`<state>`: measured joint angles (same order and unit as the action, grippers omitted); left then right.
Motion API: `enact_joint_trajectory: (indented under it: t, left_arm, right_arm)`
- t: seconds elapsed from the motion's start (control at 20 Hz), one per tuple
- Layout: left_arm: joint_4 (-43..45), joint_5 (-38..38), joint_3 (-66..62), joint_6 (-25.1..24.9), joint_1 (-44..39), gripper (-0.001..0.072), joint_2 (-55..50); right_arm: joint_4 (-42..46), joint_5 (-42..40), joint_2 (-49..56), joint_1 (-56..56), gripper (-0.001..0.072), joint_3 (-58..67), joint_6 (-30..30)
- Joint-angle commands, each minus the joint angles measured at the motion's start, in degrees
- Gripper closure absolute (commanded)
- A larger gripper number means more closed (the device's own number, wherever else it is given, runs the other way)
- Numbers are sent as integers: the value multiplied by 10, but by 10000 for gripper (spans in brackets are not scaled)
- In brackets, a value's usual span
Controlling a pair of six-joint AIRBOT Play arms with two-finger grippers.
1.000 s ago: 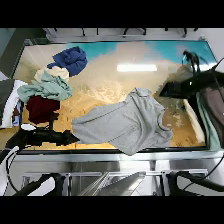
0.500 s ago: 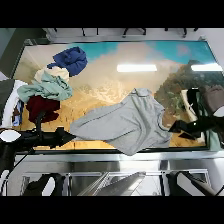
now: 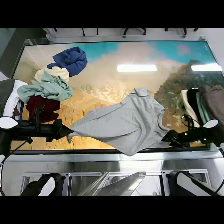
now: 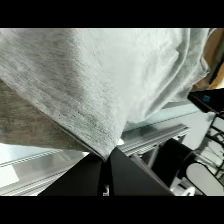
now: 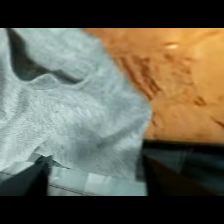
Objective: Fold the shirts.
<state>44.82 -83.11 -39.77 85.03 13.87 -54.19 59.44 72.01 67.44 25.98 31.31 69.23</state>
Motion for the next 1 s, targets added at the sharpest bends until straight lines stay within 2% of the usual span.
enact_joint_trajectory:
  t: [0.0, 0.05, 0.2, 0.3, 0.4, 0.5, 0.6, 0.7, 0.85, 0.95]
  left_arm:
    - [56, -25, -64, -9, 0, 696, -55]
    - [57, -28, -73, -17, 0, 696, -63]
    - [81, -33, -80, -28, 1, 696, -68]
    - [98, -50, -80, -28, 13, 696, -46]
    - [96, -73, -80, -27, 42, 696, -3]
    - [94, -99, -80, 5, 63, 696, 52]
    - [80, -119, -80, 36, 63, 696, 112]
    - [60, -155, -100, 61, 47, 696, 158]
    - [62, -236, -193, 93, 22, 695, 194]
    - [61, -233, -291, 125, 12, 696, 210]
  right_arm:
    - [-76, -18, 26, 0, 519, -7, -52]
    - [-83, -8, 23, 0, 687, -7, -56]
    - [-80, 47, -25, 0, 688, 4, -52]
    - [-75, 79, -113, 0, 689, 31, -10]
    - [-66, 101, -216, -1, 689, 80, 60]
    - [-66, 105, -299, -1, 689, 136, 110]
    - [-40, 155, -353, 0, 689, 225, 134]
    - [33, 205, -370, -6, 689, 342, 143]
    - [119, 213, -350, -27, 689, 540, 150]
    - [142, 235, -308, -32, 689, 676, 148]
